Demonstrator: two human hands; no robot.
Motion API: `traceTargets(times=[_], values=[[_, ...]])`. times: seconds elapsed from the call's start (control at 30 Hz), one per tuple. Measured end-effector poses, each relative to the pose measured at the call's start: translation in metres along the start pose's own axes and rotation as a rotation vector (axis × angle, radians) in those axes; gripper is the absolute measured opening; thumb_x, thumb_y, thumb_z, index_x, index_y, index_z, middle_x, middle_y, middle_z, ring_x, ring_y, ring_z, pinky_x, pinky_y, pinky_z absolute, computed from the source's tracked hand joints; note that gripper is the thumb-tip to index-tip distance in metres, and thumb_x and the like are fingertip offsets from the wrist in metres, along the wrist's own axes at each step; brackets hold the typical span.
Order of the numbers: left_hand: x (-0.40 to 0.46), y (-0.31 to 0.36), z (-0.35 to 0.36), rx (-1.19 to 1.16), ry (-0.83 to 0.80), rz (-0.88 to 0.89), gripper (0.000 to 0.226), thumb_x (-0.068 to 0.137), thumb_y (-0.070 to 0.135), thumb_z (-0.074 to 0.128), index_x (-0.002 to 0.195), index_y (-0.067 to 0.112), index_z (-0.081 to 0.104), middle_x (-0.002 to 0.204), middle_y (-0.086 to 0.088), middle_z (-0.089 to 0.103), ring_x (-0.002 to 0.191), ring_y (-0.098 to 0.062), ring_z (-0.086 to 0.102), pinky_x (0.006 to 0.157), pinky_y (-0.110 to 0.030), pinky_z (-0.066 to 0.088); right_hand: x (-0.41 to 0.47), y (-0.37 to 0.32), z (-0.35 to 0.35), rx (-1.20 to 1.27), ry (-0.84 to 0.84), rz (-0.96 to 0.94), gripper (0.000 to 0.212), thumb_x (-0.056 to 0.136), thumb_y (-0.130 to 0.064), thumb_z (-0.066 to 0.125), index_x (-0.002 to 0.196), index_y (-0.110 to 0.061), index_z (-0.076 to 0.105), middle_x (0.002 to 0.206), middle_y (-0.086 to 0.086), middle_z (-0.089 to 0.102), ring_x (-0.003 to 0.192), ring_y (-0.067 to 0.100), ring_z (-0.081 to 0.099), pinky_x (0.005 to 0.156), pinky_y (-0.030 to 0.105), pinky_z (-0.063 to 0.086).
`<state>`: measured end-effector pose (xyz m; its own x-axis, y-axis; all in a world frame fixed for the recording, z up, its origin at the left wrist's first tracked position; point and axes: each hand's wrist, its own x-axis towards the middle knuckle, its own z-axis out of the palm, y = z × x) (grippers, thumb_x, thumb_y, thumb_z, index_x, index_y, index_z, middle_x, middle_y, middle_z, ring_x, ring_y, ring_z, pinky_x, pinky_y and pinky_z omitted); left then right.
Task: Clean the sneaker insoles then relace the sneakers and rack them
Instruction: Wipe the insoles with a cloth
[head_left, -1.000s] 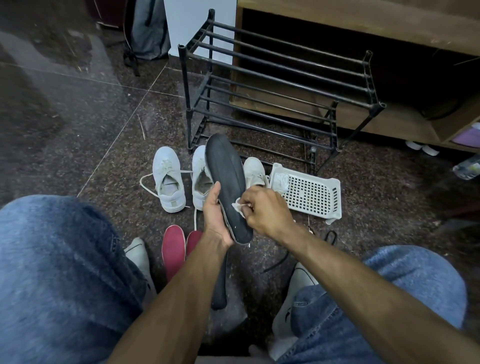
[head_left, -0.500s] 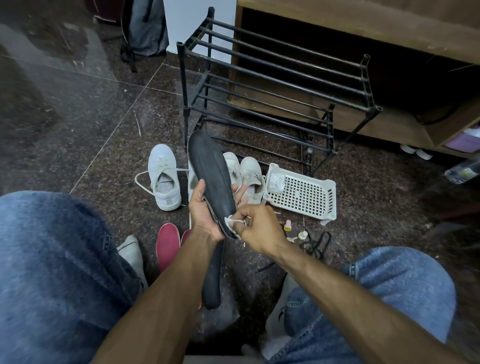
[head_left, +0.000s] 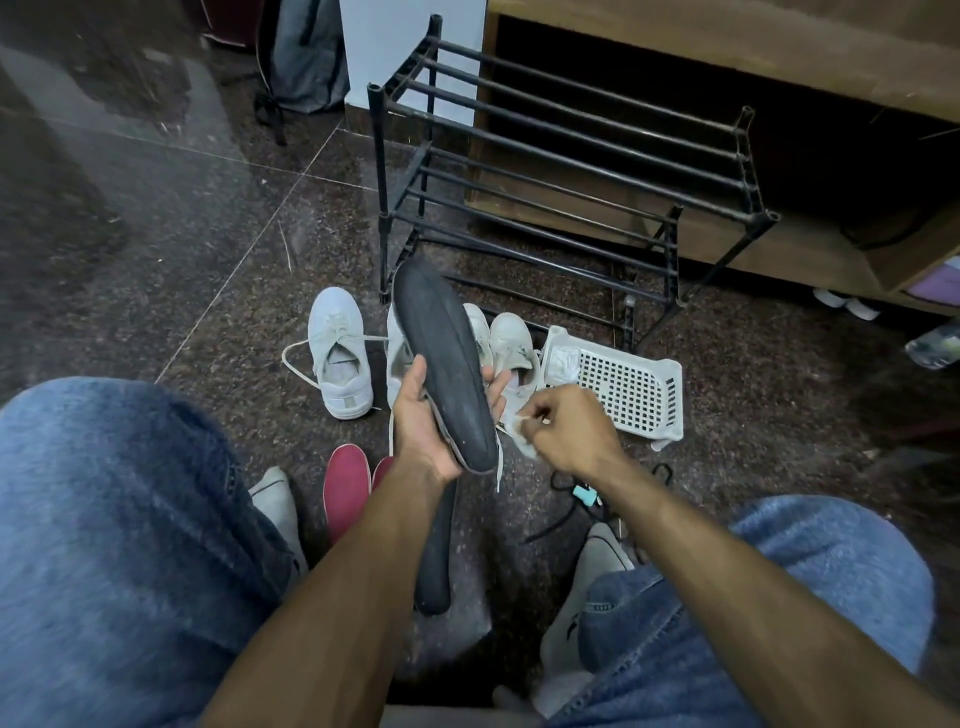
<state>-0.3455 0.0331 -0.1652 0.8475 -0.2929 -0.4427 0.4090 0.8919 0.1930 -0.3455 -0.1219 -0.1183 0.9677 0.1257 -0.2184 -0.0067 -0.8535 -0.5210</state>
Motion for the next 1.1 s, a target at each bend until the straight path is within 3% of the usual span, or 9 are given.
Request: traceTargets(times=[0.1, 0.2, 0.33, 0.47, 0.57, 0.73, 0.9, 1.0, 1.1], values=[[0.003, 0.003, 0.004, 0.025, 0.005, 0.01, 0.071, 0.087, 0.056, 0.05, 0.11, -0.01, 0.06, 0.106, -0.02, 0.066, 0.124, -0.036, 0.055, 0.116, -0.044, 0.029, 0.001, -0.003, -0.011, 0.135, 0.028, -0.044, 0.016, 0.083, -0.019, 0.071, 0.072, -0.03, 0.068, 0.084, -0.008, 0.073, 0.056, 0.009, 0.059, 0.066, 0.036, 0.057], [0.0, 0.001, 0.006, 0.034, -0.039, -0.02, 0.07, 0.086, 0.056, 0.049, 0.112, -0.008, 0.06, 0.104, -0.021, 0.066, 0.121, -0.034, 0.055, 0.109, -0.051, 0.036, -0.006, -0.014, -0.006, 0.088, -0.016, -0.159, 0.01, 0.081, -0.02, 0.071, 0.086, -0.028, 0.073, 0.093, -0.013, 0.071, 0.066, 0.007, 0.061, 0.072, 0.029, 0.052], [-0.002, 0.001, 0.008, 0.023, -0.02, -0.005, 0.072, 0.085, 0.057, 0.049, 0.116, -0.008, 0.057, 0.119, -0.021, 0.06, 0.127, -0.033, 0.052, 0.11, -0.05, 0.035, -0.009, -0.022, 0.01, 0.121, -0.02, -0.164, 0.011, 0.082, -0.022, 0.071, 0.09, -0.027, 0.075, 0.094, -0.013, 0.071, 0.068, 0.001, 0.059, 0.073, 0.028, 0.051], [0.001, 0.001, 0.001, 0.028, 0.036, 0.008, 0.068, 0.088, 0.057, 0.047, 0.109, -0.006, 0.06, 0.103, -0.018, 0.066, 0.126, -0.031, 0.053, 0.117, -0.046, 0.026, -0.02, -0.025, 0.011, -0.013, -0.185, -0.2, 0.03, 0.09, -0.025, 0.065, 0.12, -0.026, 0.068, 0.1, -0.015, 0.053, 0.094, 0.011, 0.058, 0.087, 0.035, 0.049], [0.002, -0.004, -0.001, 0.024, 0.047, 0.013, 0.07, 0.086, 0.056, 0.048, 0.12, -0.004, 0.056, 0.108, -0.017, 0.062, 0.121, -0.033, 0.057, 0.11, -0.047, 0.036, -0.025, -0.022, 0.006, -0.166, -0.25, -0.242, 0.039, 0.094, -0.02, 0.059, 0.133, -0.024, 0.058, 0.11, -0.012, 0.047, 0.105, 0.015, 0.055, 0.093, 0.033, 0.047], [-0.003, -0.01, 0.004, 0.116, 0.049, 0.003, 0.066, 0.088, 0.056, 0.044, 0.113, -0.001, 0.066, 0.112, -0.018, 0.064, 0.102, -0.032, 0.061, 0.095, -0.042, 0.044, -0.006, -0.026, 0.002, -0.247, -0.149, -0.261, 0.033, 0.094, -0.017, 0.058, 0.126, -0.021, 0.063, 0.138, 0.0, 0.052, 0.121, 0.025, 0.054, 0.1, 0.042, 0.047], [-0.005, -0.008, -0.001, 0.13, 0.085, 0.008, 0.066, 0.086, 0.055, 0.047, 0.125, 0.003, 0.059, 0.108, -0.016, 0.066, 0.088, -0.03, 0.066, 0.081, -0.036, 0.055, 0.001, -0.033, 0.009, -0.211, -0.099, -0.196, 0.021, 0.089, -0.017, 0.06, 0.107, -0.023, 0.071, 0.114, -0.004, 0.064, 0.105, 0.023, 0.06, 0.093, 0.041, 0.049], [0.0, -0.009, -0.007, 0.087, 0.092, 0.024, 0.072, 0.089, 0.054, 0.044, 0.131, -0.003, 0.052, 0.118, -0.022, 0.061, 0.123, -0.037, 0.054, 0.108, -0.049, 0.039, -0.021, -0.03, 0.014, -0.236, -0.157, -0.225, 0.023, 0.09, -0.016, 0.059, 0.107, -0.025, 0.071, 0.112, -0.005, 0.066, 0.101, 0.022, 0.062, 0.09, 0.033, 0.048], [0.002, -0.013, -0.005, 0.091, 0.069, 0.022, 0.067, 0.091, 0.053, 0.042, 0.112, -0.006, 0.066, 0.105, -0.022, 0.068, 0.118, -0.037, 0.057, 0.11, -0.05, 0.034, -0.021, -0.027, 0.011, -0.272, -0.121, -0.235, 0.027, 0.091, -0.017, 0.06, 0.115, -0.026, 0.069, 0.119, -0.006, 0.063, 0.106, 0.02, 0.061, 0.094, 0.033, 0.047]])
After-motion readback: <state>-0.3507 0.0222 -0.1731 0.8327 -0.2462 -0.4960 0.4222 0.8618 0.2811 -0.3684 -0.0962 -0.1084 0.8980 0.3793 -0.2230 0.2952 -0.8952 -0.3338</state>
